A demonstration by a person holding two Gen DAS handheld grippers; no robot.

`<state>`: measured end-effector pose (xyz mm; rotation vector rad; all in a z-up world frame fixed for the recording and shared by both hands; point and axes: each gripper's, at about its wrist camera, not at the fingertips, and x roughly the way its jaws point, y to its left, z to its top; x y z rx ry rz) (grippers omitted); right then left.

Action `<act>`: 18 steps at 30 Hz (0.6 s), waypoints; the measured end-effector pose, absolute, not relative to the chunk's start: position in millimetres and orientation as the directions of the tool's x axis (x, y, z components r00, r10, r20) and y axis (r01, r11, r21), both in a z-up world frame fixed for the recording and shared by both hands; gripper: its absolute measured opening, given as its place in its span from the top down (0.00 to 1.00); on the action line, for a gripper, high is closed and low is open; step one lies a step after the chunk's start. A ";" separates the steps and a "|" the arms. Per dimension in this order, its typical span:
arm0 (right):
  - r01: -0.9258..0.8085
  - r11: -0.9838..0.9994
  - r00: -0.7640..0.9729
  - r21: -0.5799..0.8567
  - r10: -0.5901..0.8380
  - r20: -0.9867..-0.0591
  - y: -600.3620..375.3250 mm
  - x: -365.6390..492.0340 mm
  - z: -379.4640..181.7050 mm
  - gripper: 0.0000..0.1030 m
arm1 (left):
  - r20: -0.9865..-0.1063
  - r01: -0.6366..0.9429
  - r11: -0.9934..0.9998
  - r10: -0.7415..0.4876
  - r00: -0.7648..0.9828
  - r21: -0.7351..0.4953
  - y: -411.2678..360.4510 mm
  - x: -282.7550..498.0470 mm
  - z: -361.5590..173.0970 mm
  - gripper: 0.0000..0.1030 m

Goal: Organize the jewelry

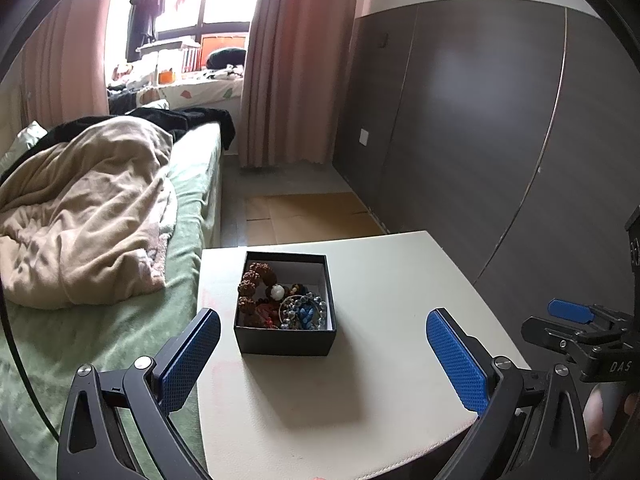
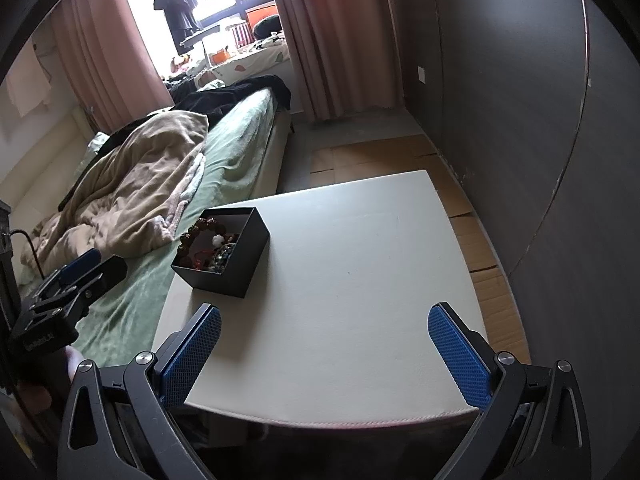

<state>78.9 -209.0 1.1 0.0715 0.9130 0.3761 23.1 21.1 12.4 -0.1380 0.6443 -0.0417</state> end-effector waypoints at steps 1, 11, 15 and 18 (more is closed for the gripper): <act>-0.288 0.932 0.550 0.220 0.349 -0.759 -209.0 78.9 1.2 0.00 | -0.595 -0.004 0.990 -0.082 0.800 -0.141 21.2 23.0 12.5 0.00; -0.286 0.933 0.550 0.216 0.345 -0.761 -208.3 78.7 0.5 0.00 | -0.598 -0.002 0.990 -0.083 0.797 -0.141 20.8 23.7 12.3 0.00; -0.285 0.934 0.550 0.216 0.344 -0.761 -206.9 77.8 0.8 0.00 | -0.600 0.001 0.990 -0.085 0.795 -0.139 19.8 23.8 12.8 0.00; -0.284 0.934 0.550 0.214 0.342 -0.762 -206.4 77.5 -0.6 0.00 | -0.599 0.001 0.990 -0.085 0.796 -0.139 19.8 24.2 12.5 0.00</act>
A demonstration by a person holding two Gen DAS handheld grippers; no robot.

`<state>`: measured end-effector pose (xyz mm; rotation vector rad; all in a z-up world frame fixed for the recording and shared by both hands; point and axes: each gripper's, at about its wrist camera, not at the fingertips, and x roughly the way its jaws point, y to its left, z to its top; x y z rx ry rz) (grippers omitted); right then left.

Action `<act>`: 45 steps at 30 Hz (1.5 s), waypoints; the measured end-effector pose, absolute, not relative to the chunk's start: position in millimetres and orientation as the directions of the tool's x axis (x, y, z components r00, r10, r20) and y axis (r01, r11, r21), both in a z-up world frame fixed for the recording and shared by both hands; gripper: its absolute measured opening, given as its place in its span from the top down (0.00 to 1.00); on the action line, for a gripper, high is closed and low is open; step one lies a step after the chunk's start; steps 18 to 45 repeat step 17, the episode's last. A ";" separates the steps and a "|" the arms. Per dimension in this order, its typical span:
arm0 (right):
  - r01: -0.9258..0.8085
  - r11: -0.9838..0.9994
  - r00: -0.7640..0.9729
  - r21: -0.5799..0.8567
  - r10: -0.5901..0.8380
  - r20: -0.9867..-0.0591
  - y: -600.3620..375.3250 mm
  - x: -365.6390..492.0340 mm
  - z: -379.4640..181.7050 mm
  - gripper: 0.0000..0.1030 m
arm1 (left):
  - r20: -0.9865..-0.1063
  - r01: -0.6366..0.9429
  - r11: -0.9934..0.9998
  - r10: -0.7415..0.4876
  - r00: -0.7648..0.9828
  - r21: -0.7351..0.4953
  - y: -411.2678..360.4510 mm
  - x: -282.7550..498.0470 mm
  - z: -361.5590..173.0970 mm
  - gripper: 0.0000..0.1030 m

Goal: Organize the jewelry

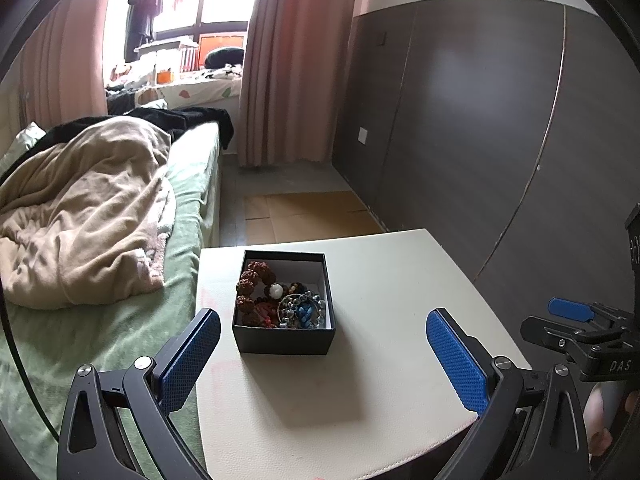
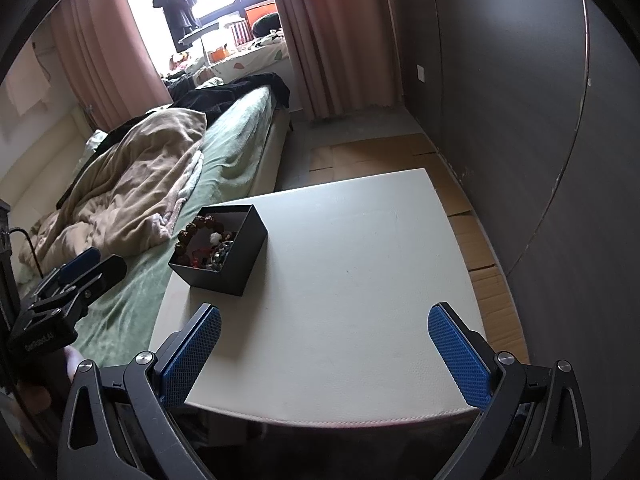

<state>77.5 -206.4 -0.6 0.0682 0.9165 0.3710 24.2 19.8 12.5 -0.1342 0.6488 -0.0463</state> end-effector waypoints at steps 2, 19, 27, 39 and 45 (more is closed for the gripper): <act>-0.285 0.934 0.550 0.214 0.342 -0.762 -206.5 77.6 -0.4 0.00 | -0.600 0.004 0.990 -0.088 0.795 -0.141 20.1 25.0 12.0 0.00; -0.274 0.939 0.539 0.206 0.327 -0.776 -204.7 77.6 -4.6 0.00 | -0.594 0.036 0.991 -0.105 0.798 -0.127 15.4 22.5 11.9 0.00; -0.274 0.939 0.539 0.206 0.327 -0.776 -204.7 77.6 -4.6 0.00 | -0.594 0.036 0.991 -0.105 0.798 -0.127 15.4 22.5 11.9 0.00; -0.274 0.939 0.539 0.206 0.327 -0.776 -204.7 77.6 -4.6 0.00 | -0.594 0.036 0.991 -0.105 0.798 -0.127 15.4 22.5 11.9 0.00; -0.274 0.939 0.539 0.206 0.327 -0.776 -204.7 77.6 -4.6 0.00 | -0.594 0.036 0.991 -0.105 0.798 -0.127 15.4 22.5 11.9 0.00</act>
